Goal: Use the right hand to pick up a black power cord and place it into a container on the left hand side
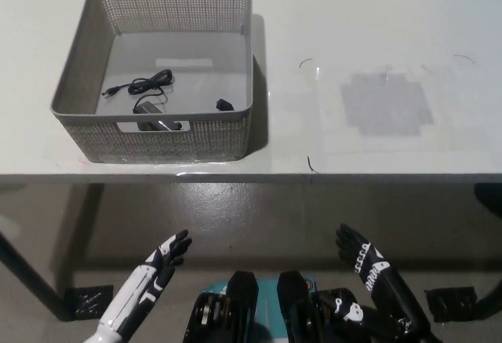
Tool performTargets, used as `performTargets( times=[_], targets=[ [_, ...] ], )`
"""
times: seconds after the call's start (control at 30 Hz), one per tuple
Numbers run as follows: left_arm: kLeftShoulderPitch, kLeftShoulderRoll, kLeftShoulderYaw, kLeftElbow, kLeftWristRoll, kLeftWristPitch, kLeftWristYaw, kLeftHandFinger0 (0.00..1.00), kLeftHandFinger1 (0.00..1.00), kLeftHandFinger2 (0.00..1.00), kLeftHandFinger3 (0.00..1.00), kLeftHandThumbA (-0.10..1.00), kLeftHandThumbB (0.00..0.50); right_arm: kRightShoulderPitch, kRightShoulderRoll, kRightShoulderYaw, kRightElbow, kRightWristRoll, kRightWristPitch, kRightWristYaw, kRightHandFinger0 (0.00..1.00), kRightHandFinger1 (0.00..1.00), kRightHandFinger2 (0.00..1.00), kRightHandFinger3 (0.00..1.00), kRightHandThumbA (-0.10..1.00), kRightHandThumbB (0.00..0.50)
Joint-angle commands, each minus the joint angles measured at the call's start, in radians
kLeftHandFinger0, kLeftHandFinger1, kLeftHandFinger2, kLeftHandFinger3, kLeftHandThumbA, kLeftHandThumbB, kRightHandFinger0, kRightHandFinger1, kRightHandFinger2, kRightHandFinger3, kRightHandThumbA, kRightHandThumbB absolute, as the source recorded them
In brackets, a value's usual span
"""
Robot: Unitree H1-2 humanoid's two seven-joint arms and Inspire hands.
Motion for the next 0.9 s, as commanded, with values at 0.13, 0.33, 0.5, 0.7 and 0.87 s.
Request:
performTargets(
  times=[0.13,0.33,0.5,0.7,0.87],
  targets=[
    [0.024,0.0,0.021,-0.017,-0.028,-0.052,0.019,1.0,1.0,1.0,1.0,1.0,0.35,0.004,0.005,0.006,0.003,0.021,-0.065,0.027,1.0,1.0,1.0,1.0,1.0,0.318],
    [0.024,0.001,0.024,-0.014,-0.035,-0.052,0.015,1.0,1.0,1.0,1.0,0.99,0.351,0.001,0.006,0.01,0.008,0.009,-0.067,0.024,1.0,1.0,1.0,1.0,1.0,0.292],
    [0.037,-0.001,0.026,-0.024,-0.032,-0.046,0.019,1.0,1.0,1.0,1.0,0.99,0.344,0.004,0.005,0.013,0.011,0.004,-0.072,0.023,1.0,1.0,1.0,1.0,1.0,0.291],
    [0.035,-0.006,0.026,-0.021,-0.021,-0.046,0.025,1.0,1.0,1.0,1.0,0.98,0.335,0.001,0.0,0.012,0.019,0.005,-0.079,0.027,1.0,1.0,1.0,1.0,1.0,0.285],
    [0.046,-0.01,0.022,-0.021,-0.008,-0.046,0.03,1.0,1.0,1.0,1.0,0.99,0.335,0.012,-0.005,0.013,0.016,0.003,-0.072,0.027,1.0,1.0,1.0,1.0,1.0,0.286]
  ],
)
